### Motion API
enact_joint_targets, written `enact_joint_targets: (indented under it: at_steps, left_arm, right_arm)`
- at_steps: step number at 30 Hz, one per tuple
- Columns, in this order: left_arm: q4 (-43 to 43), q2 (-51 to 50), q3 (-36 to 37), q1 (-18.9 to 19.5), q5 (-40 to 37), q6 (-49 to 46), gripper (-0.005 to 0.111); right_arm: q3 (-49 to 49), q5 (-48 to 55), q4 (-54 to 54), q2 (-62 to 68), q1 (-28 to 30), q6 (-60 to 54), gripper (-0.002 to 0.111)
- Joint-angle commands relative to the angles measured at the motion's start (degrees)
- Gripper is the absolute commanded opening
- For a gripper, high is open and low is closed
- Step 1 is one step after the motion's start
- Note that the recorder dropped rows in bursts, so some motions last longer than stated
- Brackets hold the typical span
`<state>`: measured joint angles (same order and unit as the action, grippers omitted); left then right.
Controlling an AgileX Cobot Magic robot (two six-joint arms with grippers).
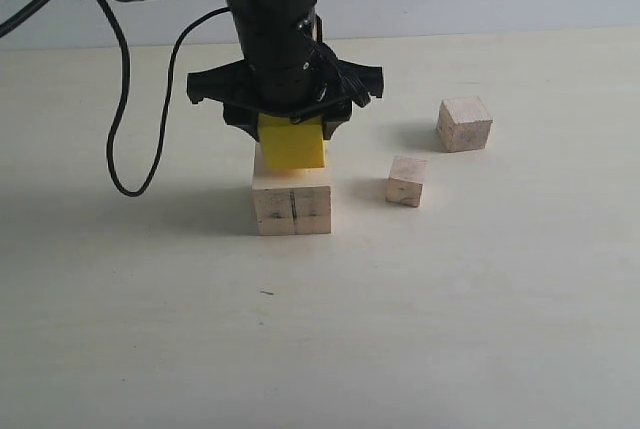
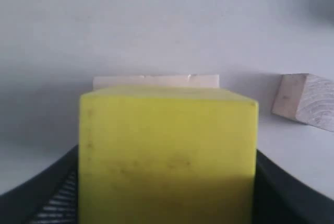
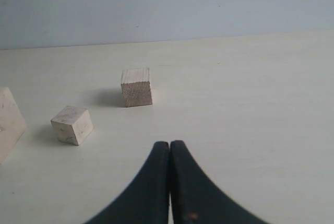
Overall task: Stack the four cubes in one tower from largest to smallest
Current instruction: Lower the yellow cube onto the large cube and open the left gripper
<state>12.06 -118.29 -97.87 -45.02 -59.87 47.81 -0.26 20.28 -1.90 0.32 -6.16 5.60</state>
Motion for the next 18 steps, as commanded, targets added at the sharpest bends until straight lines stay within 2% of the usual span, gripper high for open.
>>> enact_joint_targets:
  at_steps: [1, 18]
  left_arm:
    - [0.7, -1.1, -0.4, 0.1, -1.4, 0.6, 0.001]
    - [-0.5, -1.9, -0.4, 0.5, -1.0, 1.7, 0.001]
  right_arm:
    - [0.3, -0.7, 0.0, -0.3, 0.2, 0.0, 0.000]
    - [0.3, -0.7, 0.0, -0.3, 0.2, 0.0, 0.000]
